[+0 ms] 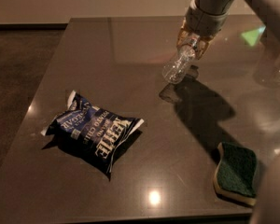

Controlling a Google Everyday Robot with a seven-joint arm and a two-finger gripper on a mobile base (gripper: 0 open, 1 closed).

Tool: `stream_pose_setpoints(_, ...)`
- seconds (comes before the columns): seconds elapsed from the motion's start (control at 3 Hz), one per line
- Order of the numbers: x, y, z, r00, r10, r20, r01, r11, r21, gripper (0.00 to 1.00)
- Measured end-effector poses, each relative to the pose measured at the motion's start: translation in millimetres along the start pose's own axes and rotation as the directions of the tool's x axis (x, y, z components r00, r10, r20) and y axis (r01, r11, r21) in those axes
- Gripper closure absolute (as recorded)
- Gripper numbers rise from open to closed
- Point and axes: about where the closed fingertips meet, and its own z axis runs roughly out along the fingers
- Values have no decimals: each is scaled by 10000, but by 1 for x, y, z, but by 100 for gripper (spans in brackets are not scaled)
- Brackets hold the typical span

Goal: Place water bottle upright

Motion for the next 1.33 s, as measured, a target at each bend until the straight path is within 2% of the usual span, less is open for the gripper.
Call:
stream_pose_setpoints(0.33, 2, -8, -23, 9947, -487, -903, 592, 9914, 1168, 100)
stream_pose_setpoints(0.67, 3, -16, -39, 9748, -1179, -1895, 1561, 9671, 2011, 100)
stream_pose_setpoints(1.0, 5, -24, -50, 9367, -1721, -3050, 2571, 9293, 2651, 100)
stream_pose_setpoints(1.33, 7, -27, -51, 9357, -1685, -3099, 2568, 9277, 2710, 100)
